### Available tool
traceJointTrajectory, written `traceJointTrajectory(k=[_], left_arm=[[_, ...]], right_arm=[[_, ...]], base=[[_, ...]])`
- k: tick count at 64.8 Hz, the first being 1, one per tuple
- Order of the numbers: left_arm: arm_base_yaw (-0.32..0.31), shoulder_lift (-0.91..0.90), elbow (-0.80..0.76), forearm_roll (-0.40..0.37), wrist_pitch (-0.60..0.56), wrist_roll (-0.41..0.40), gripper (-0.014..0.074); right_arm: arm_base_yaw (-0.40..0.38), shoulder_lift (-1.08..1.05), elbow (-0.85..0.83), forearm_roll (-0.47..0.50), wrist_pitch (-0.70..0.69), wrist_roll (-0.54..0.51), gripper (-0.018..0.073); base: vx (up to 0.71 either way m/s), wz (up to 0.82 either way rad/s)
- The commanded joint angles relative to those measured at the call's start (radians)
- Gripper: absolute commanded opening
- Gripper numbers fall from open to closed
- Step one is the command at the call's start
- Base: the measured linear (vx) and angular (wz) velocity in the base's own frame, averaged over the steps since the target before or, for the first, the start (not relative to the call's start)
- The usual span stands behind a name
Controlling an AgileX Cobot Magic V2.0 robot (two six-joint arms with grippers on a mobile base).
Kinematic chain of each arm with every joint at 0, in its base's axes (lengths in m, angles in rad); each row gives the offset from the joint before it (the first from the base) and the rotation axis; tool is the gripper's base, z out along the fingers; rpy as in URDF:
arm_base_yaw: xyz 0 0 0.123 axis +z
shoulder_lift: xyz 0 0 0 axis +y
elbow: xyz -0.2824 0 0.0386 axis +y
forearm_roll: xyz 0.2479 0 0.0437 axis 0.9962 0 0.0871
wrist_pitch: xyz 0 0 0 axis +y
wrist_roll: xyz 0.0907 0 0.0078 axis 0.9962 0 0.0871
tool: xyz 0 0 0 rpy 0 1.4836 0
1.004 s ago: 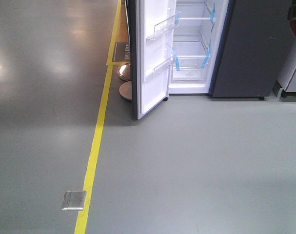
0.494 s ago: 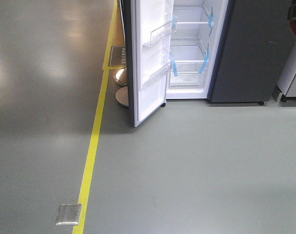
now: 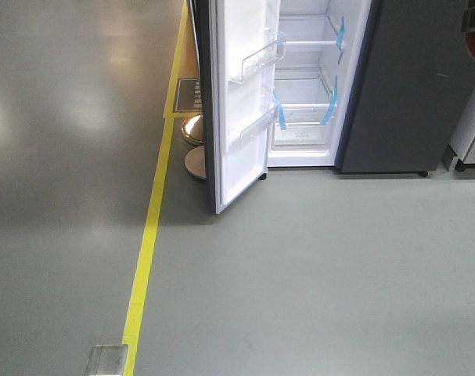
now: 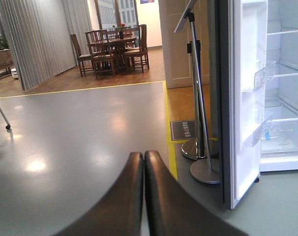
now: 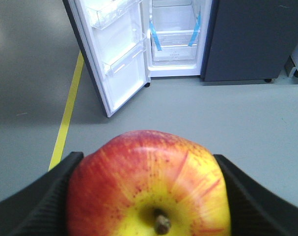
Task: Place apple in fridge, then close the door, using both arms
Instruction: 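Approach the refrigerator opening with the apple held in the right gripper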
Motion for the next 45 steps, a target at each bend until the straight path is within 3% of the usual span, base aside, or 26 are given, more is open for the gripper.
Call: traceJointTrajectory(k=[1,45], left_arm=[[-0.006,-0.016,0.029,-0.008,-0.069,-0.01,-0.0006],[-0.006,-0.016,0.029,-0.008,-0.069,-0.01,-0.0006]], right_arm=[[-0.002,-0.029,-0.027,-0.002,-0.073,0.0,0.0102],[-0.002,-0.029,-0.027,-0.002,-0.073,0.0,0.0102]], base=[[0.11,0.01],[0.12,0.02]])
